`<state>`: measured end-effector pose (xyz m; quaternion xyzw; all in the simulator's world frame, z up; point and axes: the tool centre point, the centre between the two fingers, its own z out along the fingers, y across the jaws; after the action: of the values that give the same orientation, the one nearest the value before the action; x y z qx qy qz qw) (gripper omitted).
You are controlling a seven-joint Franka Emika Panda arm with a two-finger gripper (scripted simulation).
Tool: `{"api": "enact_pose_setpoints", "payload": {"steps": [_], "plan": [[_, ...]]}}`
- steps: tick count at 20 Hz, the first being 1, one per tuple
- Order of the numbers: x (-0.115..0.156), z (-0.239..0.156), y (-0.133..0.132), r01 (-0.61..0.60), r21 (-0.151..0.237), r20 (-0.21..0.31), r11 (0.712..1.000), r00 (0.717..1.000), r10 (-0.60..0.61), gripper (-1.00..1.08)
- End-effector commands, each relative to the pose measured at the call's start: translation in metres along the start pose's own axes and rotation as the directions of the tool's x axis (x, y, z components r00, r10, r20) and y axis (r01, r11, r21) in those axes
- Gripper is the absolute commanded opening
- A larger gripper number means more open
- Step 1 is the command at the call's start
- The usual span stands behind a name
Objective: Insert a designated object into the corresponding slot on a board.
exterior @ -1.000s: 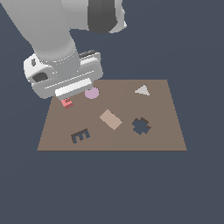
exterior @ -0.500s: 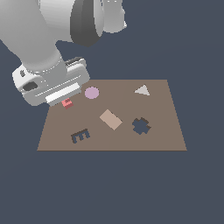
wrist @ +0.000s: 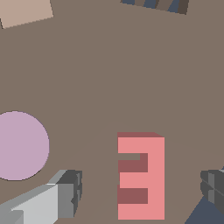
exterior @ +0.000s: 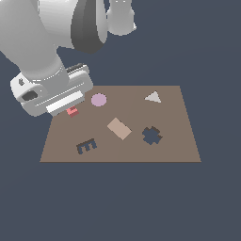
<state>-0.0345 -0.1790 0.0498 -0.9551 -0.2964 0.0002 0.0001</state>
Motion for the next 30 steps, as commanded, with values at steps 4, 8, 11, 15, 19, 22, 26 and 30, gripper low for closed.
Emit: {"api": "enact_pose_setpoints", "payload": {"steps": [4, 8, 11, 15, 19, 22, 26, 30], "plan": [[0.000, 0.008, 0.000, 0.000, 0.000, 0.000, 1.000, 1.000, 0.000, 1.00], [0.000, 0.019, 0.000, 0.001, 0.000, 0.000, 1.000, 1.000, -0.001, 1.00], [0.001, 0.020, 0.000, 0.002, 0.000, 0.000, 1.000, 1.000, -0.002, -1.00], [0.001, 0.020, 0.000, 0.002, 0.000, 0.000, 1.000, 1.000, -0.002, -1.00], [0.001, 0.020, 0.000, 0.002, 0.000, 0.000, 1.000, 1.000, -0.002, -1.00], [0.000, 0.020, 0.000, 0.001, 0.000, 0.000, 1.000, 1.000, -0.001, -1.00], [0.001, 0.020, -0.001, -0.009, 0.000, 0.000, 1.000, 1.000, 0.009, -1.00], [0.003, 0.019, -0.003, -0.040, 0.000, 0.000, 0.999, 0.999, 0.040, -1.00]]}}
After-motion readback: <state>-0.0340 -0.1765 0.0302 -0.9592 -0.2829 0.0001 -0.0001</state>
